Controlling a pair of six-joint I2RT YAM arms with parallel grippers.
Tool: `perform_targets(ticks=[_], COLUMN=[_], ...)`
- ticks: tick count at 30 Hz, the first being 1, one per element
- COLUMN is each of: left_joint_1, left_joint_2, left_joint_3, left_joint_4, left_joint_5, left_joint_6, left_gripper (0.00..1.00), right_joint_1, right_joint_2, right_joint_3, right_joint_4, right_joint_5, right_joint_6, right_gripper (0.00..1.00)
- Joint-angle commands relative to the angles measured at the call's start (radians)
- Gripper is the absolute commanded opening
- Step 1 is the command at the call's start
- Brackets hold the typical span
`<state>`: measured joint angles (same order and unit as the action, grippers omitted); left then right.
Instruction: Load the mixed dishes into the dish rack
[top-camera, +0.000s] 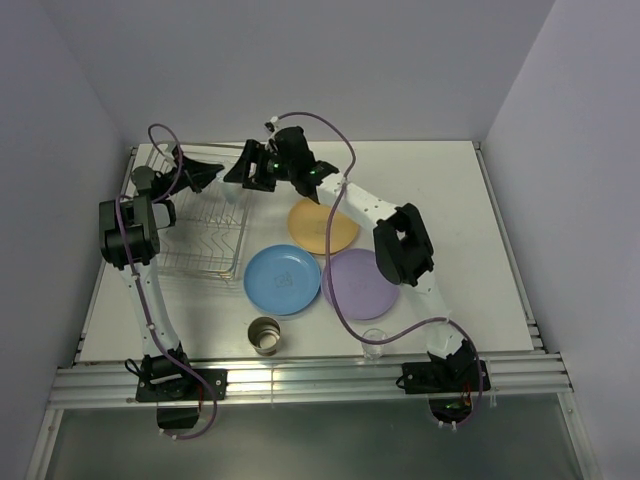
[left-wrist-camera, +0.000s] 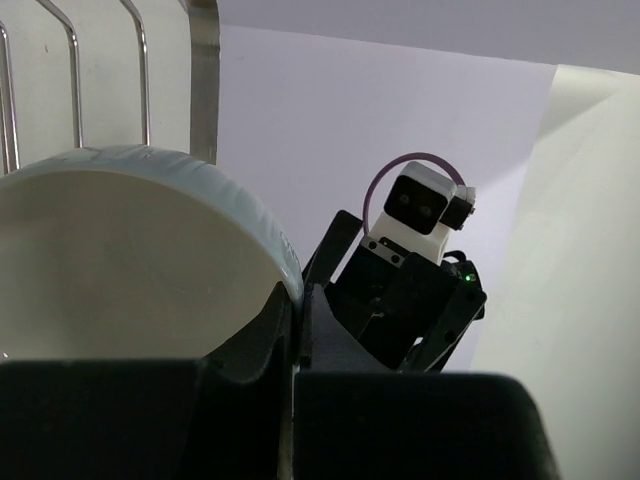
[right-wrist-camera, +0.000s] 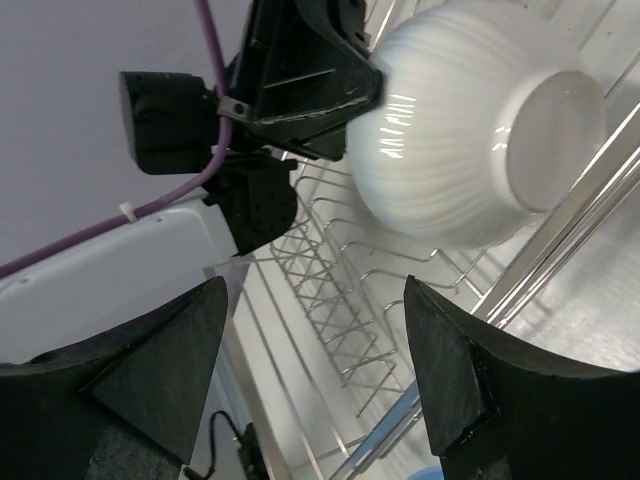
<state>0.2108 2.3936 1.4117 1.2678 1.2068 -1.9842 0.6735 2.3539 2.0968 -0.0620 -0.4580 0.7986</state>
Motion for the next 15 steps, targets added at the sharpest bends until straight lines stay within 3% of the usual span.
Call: perform_targets(ticks=[1,4,7,8,11,15], left_joint_1=[0.009,0.012,0.012,0.013,0.015,-0.001], left_joint_2=[-0.079,-0.132,-0.201,-0.261,-0.371,-0.444], left_joint_3=[0.036,0.065,0.058,0.035,-0.011,-0.048], left_joint_4=[0.495,0.485,0.461,0.438,0.325,0.323], left_joint_5=[-0.036,-0.084,-0.124,-0.145,-0.185,-0.285], left_joint_6=[-0.386,-0.421,-0.427,-0.406,-0.32,-0.33], left_gripper=[0.0,0.0,0.0,0.0,0.0,0.0], right_joint_1=[-0.011,-0.022,-0.057,-0.066,-0.086,-0.089], right_joint_2=[-0.133,-0.188,-0.281,-0.306,-0.384,-0.449], right_joint_3=[0.021,-0.015,-0.21,-0.266,-0.426,-0.573], right_joint_4=[0.013,0.014,0.253,0.416,0.629,0.821], right_joint_5=[-0.016,-0.042,-0.123,-0.137,-0.143,-0.094], right_joint_6=[0.082,0.146,0.354,0.498,0.73,0.97], right_gripper=[0.79,0.79,0.8,0.8,0.82,0.83])
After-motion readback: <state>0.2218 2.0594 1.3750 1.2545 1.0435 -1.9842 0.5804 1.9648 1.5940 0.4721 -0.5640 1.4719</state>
